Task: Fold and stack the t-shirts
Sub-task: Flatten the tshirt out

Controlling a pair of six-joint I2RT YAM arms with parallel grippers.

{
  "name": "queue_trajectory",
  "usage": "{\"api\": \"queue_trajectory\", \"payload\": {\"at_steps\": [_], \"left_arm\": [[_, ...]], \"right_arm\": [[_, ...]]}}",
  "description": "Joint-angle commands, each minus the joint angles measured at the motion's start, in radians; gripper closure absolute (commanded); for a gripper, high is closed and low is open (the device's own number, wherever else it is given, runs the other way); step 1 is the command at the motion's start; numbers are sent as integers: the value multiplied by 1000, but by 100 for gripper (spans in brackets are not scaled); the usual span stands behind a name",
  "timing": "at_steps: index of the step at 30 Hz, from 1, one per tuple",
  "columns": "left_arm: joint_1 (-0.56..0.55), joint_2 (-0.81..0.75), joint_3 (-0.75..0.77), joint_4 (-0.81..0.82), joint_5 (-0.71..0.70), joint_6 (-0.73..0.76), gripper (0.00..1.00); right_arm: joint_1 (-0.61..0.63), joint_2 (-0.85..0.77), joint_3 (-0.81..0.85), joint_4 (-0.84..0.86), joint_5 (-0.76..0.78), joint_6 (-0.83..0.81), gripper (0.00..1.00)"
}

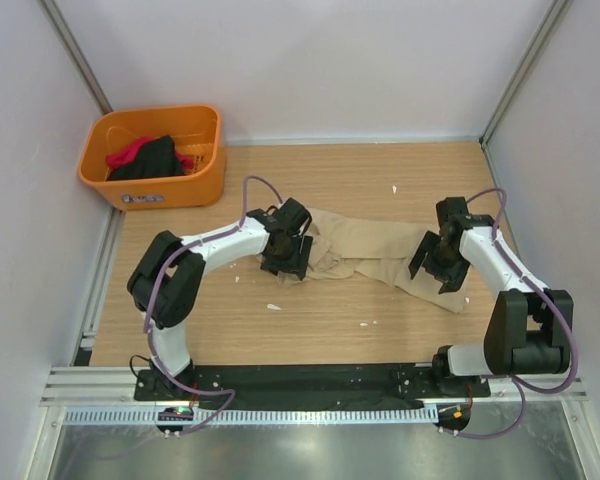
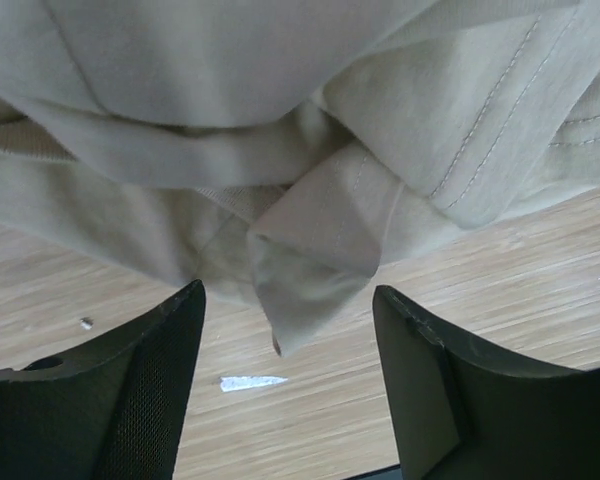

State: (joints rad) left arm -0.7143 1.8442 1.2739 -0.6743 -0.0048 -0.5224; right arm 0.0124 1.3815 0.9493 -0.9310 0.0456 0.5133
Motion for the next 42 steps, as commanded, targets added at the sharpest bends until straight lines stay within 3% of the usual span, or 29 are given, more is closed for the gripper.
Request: {"api": "queue_trajectory", "payload": {"at_steps": [1,5,8,9,10,13,15,17,21,22,25,26,29,30,32,35,38,42], "left_arm": [[3,24,2,68,45,-13,31],[13,47,-2,87,48,4,42],[35,44,14,72,65,24,80],[47,33,18,52,39,25,100],[56,-15,16,7,14,25,100],[108,-135,-37,-91,-111,42,100],[122,-297,-86,-157,-222,91,100],[122,-453,-116,-177,-221,130,100],[122,-602,-252,-188,99,100,94],[122,-617,-284,-211,188,58,90],[122,-706,-391,-206,294,-55,61],[122,-741,-403,-202,293,-80,47],[122,-904,-390,-180,215,-166,25],[122,-927,-378,-179,191,-174,22],[122,-959,-357,-182,117,-188,20],[125,-904,-360,-215,68,-243,26],[125,-809,-392,-197,98,-287,34],[127,-749,-393,-214,13,-315,35]], "right_arm": [[0,-38,-38,14,-33,21,23],[-31,-29,-75,24,-98,19,23],[-32,-29,-69,26,-110,22,23],[-34,-29,-64,24,-102,24,23],[-34,-35,-58,15,-99,22,22],[-34,-32,-34,-3,-81,5,22],[-34,-27,-38,-6,-85,-10,22],[-34,-13,-53,-11,-107,-18,22],[-34,-7,-83,6,-176,-32,23],[-34,-7,-81,17,-202,-47,23],[-25,-1,-51,32,-265,-61,23],[-13,4,-41,37,-282,-64,23],[23,30,3,34,-296,-70,22],[26,34,8,26,-279,-65,21],[26,47,11,17,-248,-62,20],[23,51,5,9,-176,-56,20],[21,48,-4,11,-177,-64,20],[21,30,-23,20,-219,-75,20]]}}
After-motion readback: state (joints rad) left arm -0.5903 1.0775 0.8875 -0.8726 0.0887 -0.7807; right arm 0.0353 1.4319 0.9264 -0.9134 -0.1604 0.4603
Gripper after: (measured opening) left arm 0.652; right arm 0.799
